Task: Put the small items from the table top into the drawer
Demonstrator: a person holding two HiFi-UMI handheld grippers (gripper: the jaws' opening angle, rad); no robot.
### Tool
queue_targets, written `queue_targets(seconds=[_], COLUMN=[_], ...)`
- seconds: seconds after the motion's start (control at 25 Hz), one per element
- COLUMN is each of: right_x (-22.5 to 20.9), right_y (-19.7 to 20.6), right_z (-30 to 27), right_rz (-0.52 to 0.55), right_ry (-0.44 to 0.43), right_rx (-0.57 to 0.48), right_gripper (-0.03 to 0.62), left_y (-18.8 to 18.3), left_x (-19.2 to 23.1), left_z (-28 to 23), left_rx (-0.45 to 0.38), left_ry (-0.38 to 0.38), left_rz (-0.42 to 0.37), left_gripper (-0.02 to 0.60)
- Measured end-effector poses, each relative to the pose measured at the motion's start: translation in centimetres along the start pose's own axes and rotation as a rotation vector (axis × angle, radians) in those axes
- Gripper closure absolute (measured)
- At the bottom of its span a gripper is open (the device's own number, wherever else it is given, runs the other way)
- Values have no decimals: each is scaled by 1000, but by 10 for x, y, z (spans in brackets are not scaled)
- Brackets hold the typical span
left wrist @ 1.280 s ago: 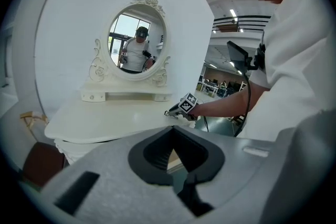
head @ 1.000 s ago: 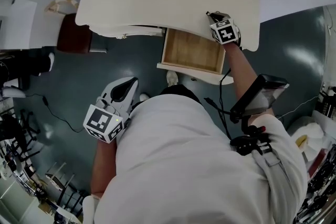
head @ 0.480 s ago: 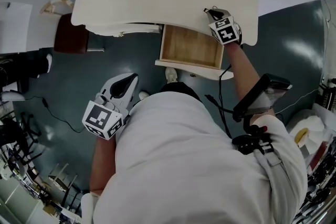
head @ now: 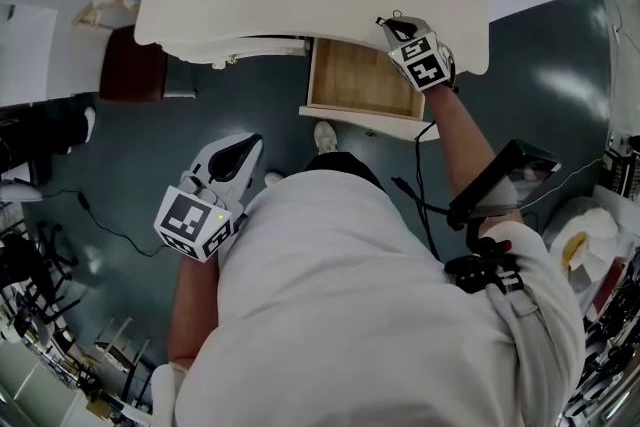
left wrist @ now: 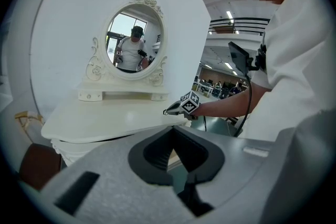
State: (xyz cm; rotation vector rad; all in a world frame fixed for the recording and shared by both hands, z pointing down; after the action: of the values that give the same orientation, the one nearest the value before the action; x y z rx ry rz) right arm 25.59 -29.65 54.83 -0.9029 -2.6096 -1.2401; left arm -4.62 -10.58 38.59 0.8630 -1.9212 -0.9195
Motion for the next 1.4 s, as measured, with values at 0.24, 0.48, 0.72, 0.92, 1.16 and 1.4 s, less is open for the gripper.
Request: queue_targets(seconds=[0.24, 0.48, 0.72, 0.92, 1.16, 1.4], right_x=[36, 72, 110, 130, 141, 142], right_y=[-5, -4, 3, 19, 30, 39], right_z=[15, 24, 27, 19, 4, -19], right_rz=[25, 49, 55, 70, 99, 147], right_ry=[-17, -35, -75, -103, -142, -187], right_rx=[0, 7, 33, 52, 75, 104], right_gripper=[577, 577, 579, 579, 579, 579], left_y=[13, 33, 48, 62, 64, 57], left_x=[-5, -8, -8, -9, -12, -10], left_z=[25, 50, 65, 71, 78, 75], left_rx=[-15, -16, -12, -9, -7, -8], left_ry=[4, 5, 12, 1, -35, -72], left_rz=[-5, 15, 27, 48, 64, 87], left_gripper=[580, 580, 580, 580, 580, 580])
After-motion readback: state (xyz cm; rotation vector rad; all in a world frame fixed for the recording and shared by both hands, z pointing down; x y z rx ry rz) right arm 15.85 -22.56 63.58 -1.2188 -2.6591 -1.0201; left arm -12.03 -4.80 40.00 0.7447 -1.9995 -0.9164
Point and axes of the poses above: the fingertips, and each gripper's own axes: z backward along the fingers, x to its left, y out of its underside, the point moved 4 cm from there along z, backward along the fingers, and after that the axes turned 12 degrees about y, right-handed, at the moved point
